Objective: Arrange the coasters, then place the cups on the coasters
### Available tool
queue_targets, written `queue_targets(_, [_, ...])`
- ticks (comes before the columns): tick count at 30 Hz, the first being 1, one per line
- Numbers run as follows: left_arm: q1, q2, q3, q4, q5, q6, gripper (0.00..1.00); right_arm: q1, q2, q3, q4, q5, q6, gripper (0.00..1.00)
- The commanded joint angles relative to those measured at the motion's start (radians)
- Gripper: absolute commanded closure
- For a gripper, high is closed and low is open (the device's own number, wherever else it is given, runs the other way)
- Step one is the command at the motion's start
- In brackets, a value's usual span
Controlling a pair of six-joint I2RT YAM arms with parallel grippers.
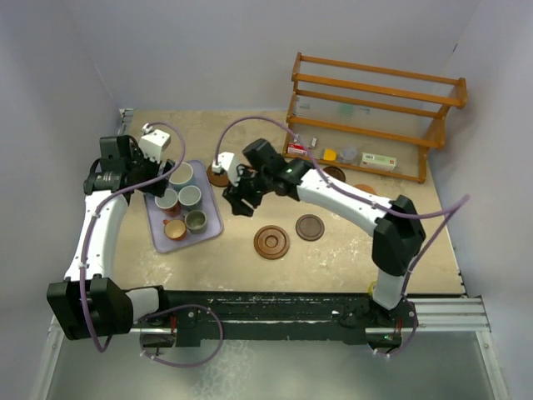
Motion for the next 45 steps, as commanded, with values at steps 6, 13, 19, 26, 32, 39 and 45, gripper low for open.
queue_targets(6, [-0.202, 0.051, 0.035, 0.108, 0.068, 0.033, 0.24, -0.228, -0.228, -0.197, -0.158, -0.036, -0.108, 0.37])
queue_targets(13, [-0.385, 0.236, 0.102, 0.134, 0.063, 0.114, 0.24, -0.426, -0.376, -0.371, -0.188, 0.025, -0.183, 0.36])
queue_targets(19, [-0.487, 0.539, 0.267, 0.115, 0.035, 0.092, 0.24, -0.523, -0.494, -0.441, -0.215, 0.063, -0.169, 0.36])
queue_targets(26, [-0.496, 0.799, 0.488, 0.090, -0.008, -0.030, 0.24, -0.547, -0.635, -0.499, -0.228, 0.089, -0.125, 0.36])
queue_targets(32, [-0.482, 0.900, 0.566, 0.100, 0.008, -0.090, 0.24, -0.551, -0.684, -0.531, -0.224, 0.076, -0.098, 0.37])
queue_targets(39, [-0.416, 0.961, 0.619, 0.056, 0.105, -0.161, 0.23, -0.558, -0.674, -0.538, -0.220, 0.076, -0.102, 0.37])
queue_targets(45, [-0.406, 0.972, 0.589, 0.032, 0.150, -0.173, 0.28, -0.558, -0.680, -0.541, -0.221, 0.074, -0.108, 0.37])
